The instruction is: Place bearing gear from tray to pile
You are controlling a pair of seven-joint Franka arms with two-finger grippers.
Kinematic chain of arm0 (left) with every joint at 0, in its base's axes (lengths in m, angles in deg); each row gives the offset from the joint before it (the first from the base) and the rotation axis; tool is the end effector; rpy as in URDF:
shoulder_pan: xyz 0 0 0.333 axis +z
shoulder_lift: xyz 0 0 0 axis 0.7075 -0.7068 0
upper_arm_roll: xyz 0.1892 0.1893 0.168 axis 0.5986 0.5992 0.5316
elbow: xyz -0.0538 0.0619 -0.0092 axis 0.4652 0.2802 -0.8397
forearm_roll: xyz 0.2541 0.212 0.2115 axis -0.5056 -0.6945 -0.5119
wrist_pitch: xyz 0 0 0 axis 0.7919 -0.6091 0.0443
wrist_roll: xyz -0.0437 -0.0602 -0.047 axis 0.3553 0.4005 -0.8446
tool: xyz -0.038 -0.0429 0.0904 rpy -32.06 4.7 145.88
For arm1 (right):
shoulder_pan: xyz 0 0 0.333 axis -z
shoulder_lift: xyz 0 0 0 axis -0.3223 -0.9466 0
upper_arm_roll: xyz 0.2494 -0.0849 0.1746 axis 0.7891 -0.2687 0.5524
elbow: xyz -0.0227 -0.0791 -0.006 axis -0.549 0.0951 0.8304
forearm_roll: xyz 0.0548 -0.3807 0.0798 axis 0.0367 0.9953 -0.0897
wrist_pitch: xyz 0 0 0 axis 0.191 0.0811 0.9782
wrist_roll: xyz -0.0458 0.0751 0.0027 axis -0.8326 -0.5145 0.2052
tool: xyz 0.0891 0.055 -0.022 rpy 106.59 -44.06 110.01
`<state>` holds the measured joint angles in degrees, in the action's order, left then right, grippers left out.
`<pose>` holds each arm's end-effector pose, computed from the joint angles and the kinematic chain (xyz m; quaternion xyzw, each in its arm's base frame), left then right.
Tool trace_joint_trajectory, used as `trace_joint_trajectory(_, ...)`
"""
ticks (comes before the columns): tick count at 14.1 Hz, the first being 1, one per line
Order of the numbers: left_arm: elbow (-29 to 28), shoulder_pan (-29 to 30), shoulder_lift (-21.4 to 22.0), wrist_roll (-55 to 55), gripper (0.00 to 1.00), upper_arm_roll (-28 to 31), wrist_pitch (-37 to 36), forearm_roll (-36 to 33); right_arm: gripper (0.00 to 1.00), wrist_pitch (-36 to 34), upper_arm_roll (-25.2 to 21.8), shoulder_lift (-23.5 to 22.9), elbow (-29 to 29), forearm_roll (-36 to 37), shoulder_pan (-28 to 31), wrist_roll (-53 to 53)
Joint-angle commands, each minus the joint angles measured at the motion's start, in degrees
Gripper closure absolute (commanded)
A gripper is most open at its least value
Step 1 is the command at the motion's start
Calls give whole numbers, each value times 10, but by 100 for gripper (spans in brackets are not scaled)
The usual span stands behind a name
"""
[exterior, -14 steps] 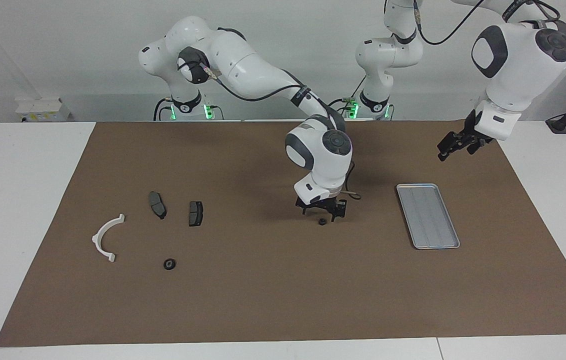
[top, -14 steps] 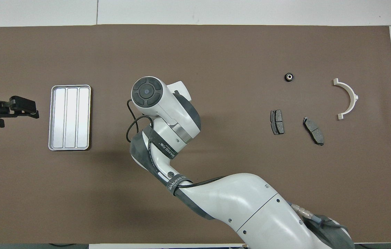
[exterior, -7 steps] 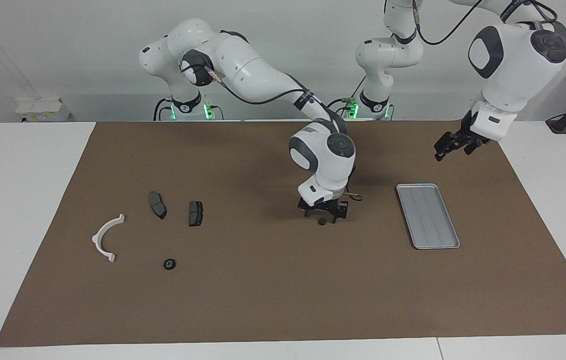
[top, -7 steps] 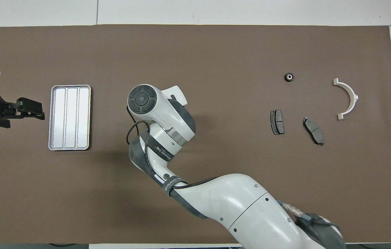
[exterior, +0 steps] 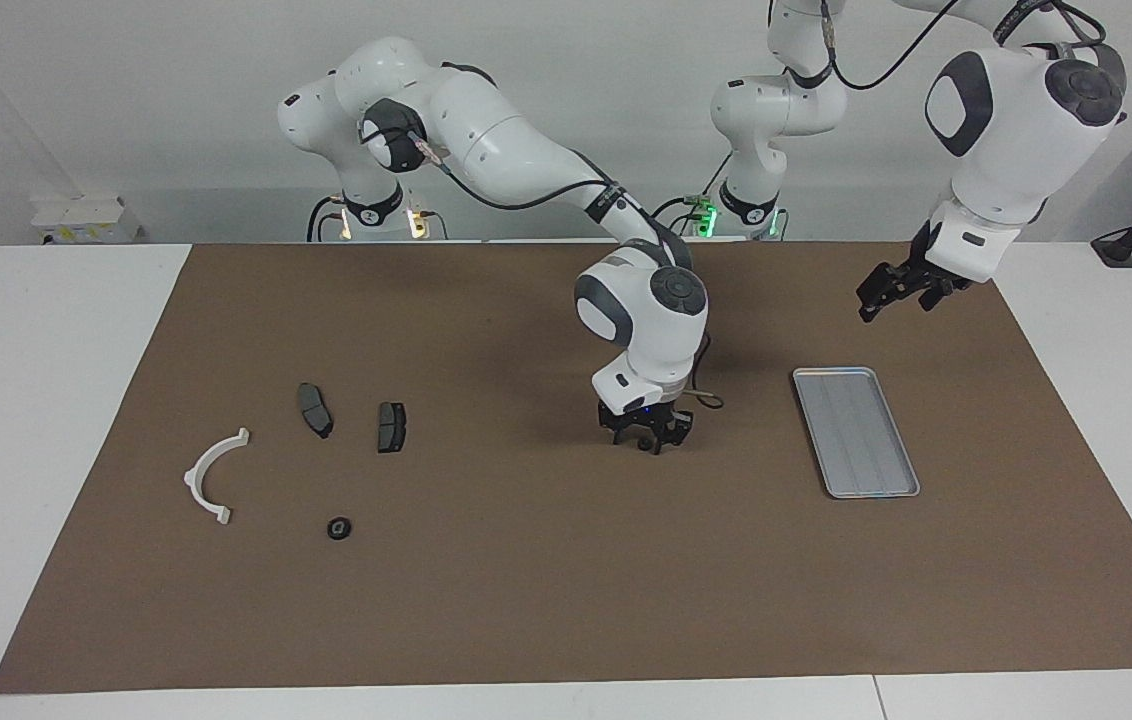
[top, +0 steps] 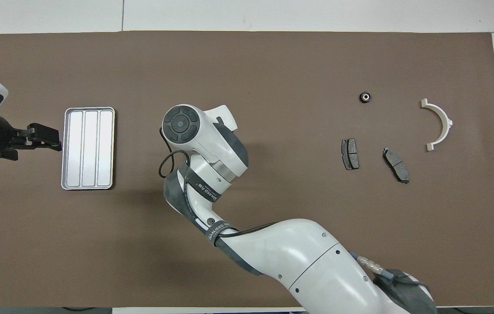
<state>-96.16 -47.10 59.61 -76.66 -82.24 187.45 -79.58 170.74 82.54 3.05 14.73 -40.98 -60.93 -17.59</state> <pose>0.5471 -0.0196 0.5394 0.9973 0.0667 -0.0292 0.0074 0.5976 0.5066 0.2863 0.9850 -0.1651 0.0504 0.0082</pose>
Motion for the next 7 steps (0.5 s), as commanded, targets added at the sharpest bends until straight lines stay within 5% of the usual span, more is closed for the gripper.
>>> trace_joint_trajectory(1,-10,-6,17,-5,0,3,6,0,42,11,4,-11,8,-3,1,-13)
trace_joint_trajectory(3,25,-6,13,-5,0,0,-4,-6,72,10,4,-11,8,-3,1,-12)
trace_joint_trajectory(4,52,-6,7,-5,0,0,-25,-7,97,10,4,-11,8,-3,1,-12)
trace_joint_trajectory(7,106,-7,-4,-5,0,-1,-96,-7,100,0,4,-9,9,-3,3,-11)
